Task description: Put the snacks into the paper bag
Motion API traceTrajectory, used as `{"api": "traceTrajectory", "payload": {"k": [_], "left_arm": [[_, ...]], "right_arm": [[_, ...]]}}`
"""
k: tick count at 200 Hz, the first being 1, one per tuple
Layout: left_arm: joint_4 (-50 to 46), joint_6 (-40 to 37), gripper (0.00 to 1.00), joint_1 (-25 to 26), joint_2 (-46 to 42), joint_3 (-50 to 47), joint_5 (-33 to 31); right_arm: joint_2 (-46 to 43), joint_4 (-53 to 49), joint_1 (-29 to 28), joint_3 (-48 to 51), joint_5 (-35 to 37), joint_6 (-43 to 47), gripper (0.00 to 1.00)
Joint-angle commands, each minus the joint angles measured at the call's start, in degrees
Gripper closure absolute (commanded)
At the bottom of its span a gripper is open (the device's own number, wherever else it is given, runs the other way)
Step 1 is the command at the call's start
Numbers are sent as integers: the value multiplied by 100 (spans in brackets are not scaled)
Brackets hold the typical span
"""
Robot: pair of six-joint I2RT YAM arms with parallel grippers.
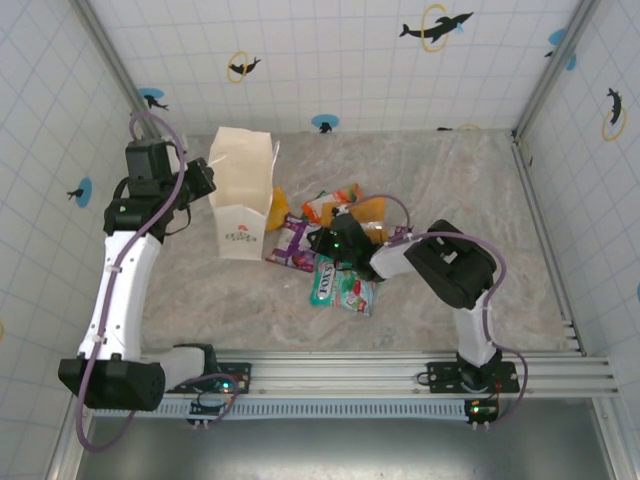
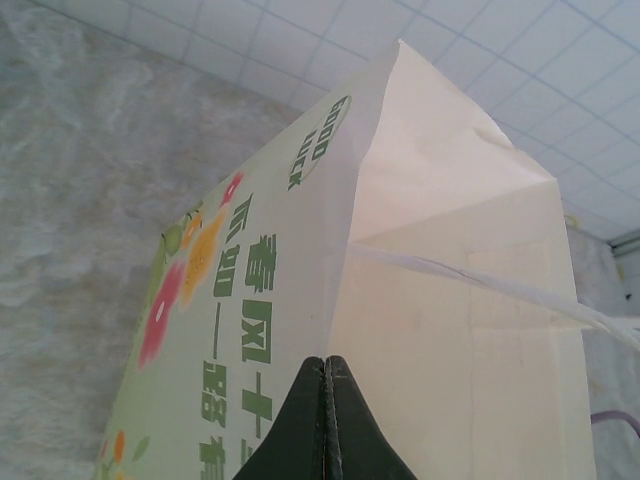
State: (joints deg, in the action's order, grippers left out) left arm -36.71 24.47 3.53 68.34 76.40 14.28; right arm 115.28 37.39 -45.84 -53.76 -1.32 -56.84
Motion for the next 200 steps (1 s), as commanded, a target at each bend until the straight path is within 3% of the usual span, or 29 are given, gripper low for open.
{"api": "traceTrajectory", "payload": {"k": [1, 85, 175, 200], "left_arm": [[428, 275, 100, -37, -64, -182, 564], [346, 287, 100, -42, -276, -475, 1136], [362, 523, 100, -37, -633, -759, 2337], [489, 551, 100, -37, -646, -1038, 2313]], "right_arm": [[-256, -359, 283, 208, 409, 399, 93], [-1614, -215, 551, 352, 222, 1367, 100], [-3013, -1033, 551, 28, 1103, 2756, 100], [-3363, -1256, 559, -9, 1367, 3102, 100]]}}
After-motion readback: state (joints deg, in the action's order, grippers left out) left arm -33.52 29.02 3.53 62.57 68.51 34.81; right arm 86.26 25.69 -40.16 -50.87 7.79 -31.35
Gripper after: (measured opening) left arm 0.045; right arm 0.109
